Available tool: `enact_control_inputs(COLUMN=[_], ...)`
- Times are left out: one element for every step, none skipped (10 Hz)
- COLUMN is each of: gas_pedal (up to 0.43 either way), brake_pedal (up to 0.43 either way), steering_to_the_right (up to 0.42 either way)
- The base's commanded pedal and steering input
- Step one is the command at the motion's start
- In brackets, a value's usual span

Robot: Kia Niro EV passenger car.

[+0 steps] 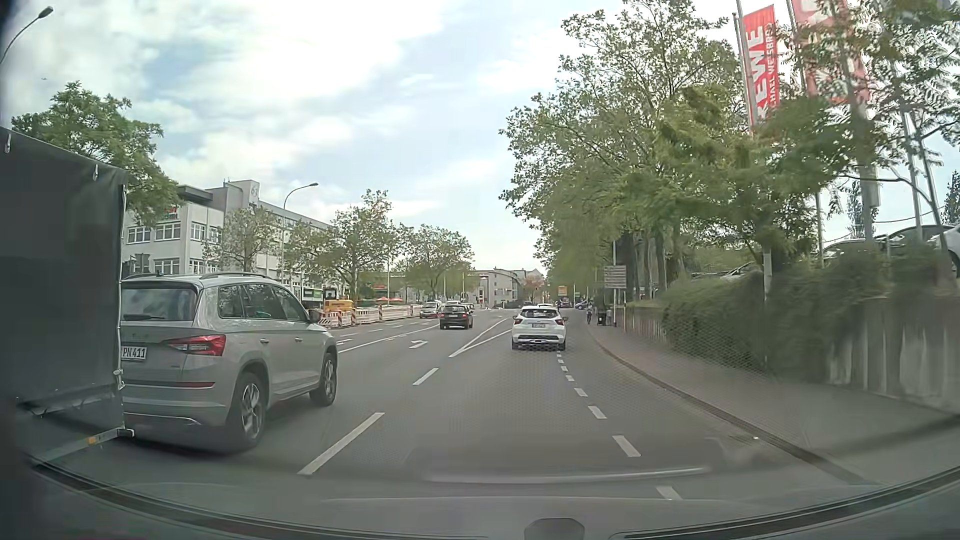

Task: Follow the waypoints while adhering to traffic rules and regulations

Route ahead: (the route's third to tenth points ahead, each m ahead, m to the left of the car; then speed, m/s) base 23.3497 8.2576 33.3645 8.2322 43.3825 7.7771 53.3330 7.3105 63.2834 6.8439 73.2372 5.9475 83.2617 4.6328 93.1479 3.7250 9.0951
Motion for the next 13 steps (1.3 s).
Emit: enact_control_inputs(gas_pedal=[0.209,0.209,0.189,0.169,0.157,0.157,0.150,0.150,0.150,0.150,0.138,0.138,0.130], brake_pedal=[0.018,0.018,0.018,0.018,0.018,0.018,0.018,0.018,0.018,0.018,0.018,0.018,0.018], steering_to_the_right=[0.002,0.003,0.006,0.008,0.009,0.009,0.009,0.009,0.009,0.009,0.012,0.014,0.016])
